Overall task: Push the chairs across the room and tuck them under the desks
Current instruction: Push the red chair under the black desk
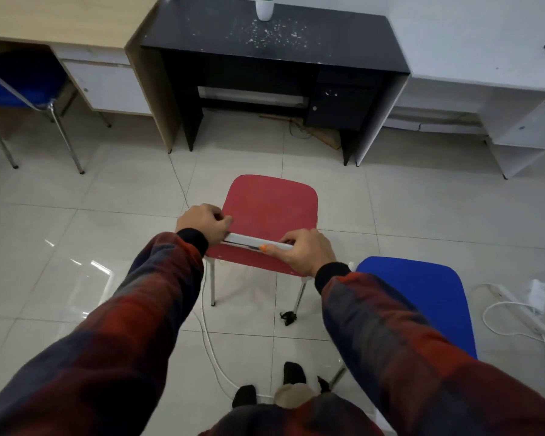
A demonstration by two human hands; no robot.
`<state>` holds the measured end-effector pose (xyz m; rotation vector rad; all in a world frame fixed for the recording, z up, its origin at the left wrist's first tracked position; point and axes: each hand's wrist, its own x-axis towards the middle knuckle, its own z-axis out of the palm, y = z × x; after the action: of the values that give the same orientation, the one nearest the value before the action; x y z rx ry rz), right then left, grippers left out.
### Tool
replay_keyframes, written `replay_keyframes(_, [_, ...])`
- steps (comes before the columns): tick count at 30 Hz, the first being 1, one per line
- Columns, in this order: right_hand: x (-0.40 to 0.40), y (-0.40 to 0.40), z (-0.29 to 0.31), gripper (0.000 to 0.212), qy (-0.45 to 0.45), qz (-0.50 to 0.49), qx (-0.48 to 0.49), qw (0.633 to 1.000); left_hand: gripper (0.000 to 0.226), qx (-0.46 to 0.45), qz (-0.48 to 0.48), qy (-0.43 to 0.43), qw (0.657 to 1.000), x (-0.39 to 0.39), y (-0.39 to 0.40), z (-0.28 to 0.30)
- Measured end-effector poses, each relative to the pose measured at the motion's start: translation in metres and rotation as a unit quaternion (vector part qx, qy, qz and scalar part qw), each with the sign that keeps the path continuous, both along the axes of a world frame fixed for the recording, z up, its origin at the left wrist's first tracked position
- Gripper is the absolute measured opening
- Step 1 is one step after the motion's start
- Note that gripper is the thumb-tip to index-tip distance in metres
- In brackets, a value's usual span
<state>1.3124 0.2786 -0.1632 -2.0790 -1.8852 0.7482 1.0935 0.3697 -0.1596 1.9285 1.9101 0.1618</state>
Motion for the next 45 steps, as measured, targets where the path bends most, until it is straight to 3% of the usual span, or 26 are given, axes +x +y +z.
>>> replay_keyframes(5, [0.043, 0.013, 0.005, 0.082, 0.012, 0.0, -0.018, 1.0, 0.036, -0.03, -0.014, 0.011, 0.999, 0.04, -0.005, 0.003])
replay_keyframes(11, [0.083, 0.027, 0.003, 0.075, 0.029, 0.017, -0.025, 0.999, 0.055, -0.048, -0.05, 0.003, 0.998, 0.069, -0.005, 0.005])
replay_keyframes(19, [0.118, 0.047, 0.006, 0.09, 0.028, 0.038, -0.026, 0.999, 0.059, -0.045, -0.047, 0.018, 0.998, 0.101, -0.003, 0.007])
replay_keyframes(30, [0.142, 0.061, -0.004, 0.088, 0.018, 0.038, -0.014, 0.999, 0.048, 0.015, 0.069, 0.036, 0.997, 0.13, -0.011, -0.002])
replay_keyframes(45, [0.088, 0.138, -0.007, 0.076, 0.004, 0.027, 0.046, 0.999, 0.03, 0.01, 0.069, 0.024, 0.997, 0.08, 0.086, 0.008])
